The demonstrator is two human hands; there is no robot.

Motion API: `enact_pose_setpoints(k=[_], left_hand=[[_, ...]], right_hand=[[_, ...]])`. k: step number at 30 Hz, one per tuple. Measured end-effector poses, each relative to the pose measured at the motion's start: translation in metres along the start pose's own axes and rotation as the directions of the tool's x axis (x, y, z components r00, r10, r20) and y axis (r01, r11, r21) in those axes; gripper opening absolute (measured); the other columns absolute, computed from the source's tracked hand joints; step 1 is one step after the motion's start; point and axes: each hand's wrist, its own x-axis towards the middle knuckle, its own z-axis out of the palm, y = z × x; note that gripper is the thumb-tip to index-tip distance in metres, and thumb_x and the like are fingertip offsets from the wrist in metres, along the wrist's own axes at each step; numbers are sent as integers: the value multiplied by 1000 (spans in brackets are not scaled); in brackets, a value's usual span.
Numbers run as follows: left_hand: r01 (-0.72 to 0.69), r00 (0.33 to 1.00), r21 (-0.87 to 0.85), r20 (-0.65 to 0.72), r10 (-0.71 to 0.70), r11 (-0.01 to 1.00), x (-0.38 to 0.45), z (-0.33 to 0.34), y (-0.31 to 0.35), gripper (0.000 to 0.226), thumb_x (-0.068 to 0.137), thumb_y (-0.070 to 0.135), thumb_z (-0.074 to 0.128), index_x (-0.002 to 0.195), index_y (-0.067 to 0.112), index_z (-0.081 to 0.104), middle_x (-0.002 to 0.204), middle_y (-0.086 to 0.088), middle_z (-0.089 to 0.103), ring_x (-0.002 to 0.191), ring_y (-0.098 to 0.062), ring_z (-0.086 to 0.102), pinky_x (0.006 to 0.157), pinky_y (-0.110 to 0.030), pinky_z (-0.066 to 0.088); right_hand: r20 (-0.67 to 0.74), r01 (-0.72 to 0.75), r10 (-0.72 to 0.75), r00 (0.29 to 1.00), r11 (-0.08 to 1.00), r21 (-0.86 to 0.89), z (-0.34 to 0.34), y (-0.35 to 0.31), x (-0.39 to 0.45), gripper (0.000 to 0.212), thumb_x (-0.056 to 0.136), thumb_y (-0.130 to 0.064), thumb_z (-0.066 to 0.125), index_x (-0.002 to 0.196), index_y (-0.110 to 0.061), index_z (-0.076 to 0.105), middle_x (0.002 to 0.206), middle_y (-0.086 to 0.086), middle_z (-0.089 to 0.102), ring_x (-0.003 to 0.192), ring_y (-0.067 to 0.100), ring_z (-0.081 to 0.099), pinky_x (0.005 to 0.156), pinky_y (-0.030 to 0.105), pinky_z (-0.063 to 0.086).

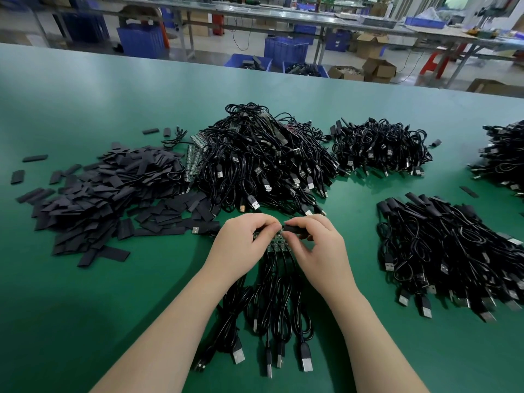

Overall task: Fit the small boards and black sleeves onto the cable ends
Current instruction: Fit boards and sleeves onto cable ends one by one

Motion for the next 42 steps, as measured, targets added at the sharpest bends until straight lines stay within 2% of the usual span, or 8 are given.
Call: enact_pose_setpoints(k=[6,10,13,15,19,26,31,42], left_hand=[[-1,1000,-56,6,2,998,1,1,0,12,93,27,63,95,28,75,90,23,69,91,6,61,79,-12,46],[-28,1000,-55,-4,28,998,1,-1,-1,12,93,25,64,95,28,75,88,27,67,92,7,61,79,-11,46],[-39,999,-13,-22,38,999,1,-1,-1,12,93,25,63,96,27,75,88,29,65,94,5,60,81,-13,46],[-23,998,6,-51,23,1000,2,0,-1,13,94,26,62,96,27,74,89,28,64,94,3,60,83,-17,47],[-20,993,1,-116,20,1000,3,-2,-1,14,95,25,60,95,24,74,86,27,64,92,3,60,93,-28,49],[-50,989,36,-135,54,998,1,-2,4,14,95,21,61,95,20,75,84,18,68,82,-4,62,97,-40,50],[-53,989,65,-134,61,997,1,-4,6,14,95,20,61,96,18,75,86,12,70,82,-5,63,94,-37,50],[-26,992,55,-122,33,998,1,-2,3,15,95,24,60,97,22,75,89,16,70,86,-2,62,92,-29,49]], right_hand=[[-46,30,-29,999,999,36,3,-1,-2,10,89,-12,73,98,-15,72,92,-23,57,86,-6,56,78,6,42],[-63,26,-20,998,996,87,2,-3,-2,11,87,-8,74,96,-15,73,89,-21,60,85,-3,57,76,7,43],[-25,-127,134,991,971,205,2,-8,-2,22,85,-12,77,98,-29,71,86,-19,67,87,0,63,77,11,46],[36,-284,293,956,881,379,2,-11,-1,29,86,-15,76,105,-35,69,87,-12,72,84,2,67,75,17,52],[15,-368,441,897,728,578,0,-13,0,13,93,-16,67,96,-27,73,79,4,74,69,11,69,65,22,55],[-21,-411,494,869,745,525,1,-9,0,18,93,-26,68,77,-22,73,69,-2,72,64,7,66,66,23,55],[-21,-399,489,872,736,547,1,-10,1,19,94,-19,67,75,-18,71,67,-5,71,63,3,66,62,15,51],[-33,-376,469,883,748,547,0,-10,0,20,94,-18,66,75,-15,69,65,-7,69,63,1,64,63,16,51]])
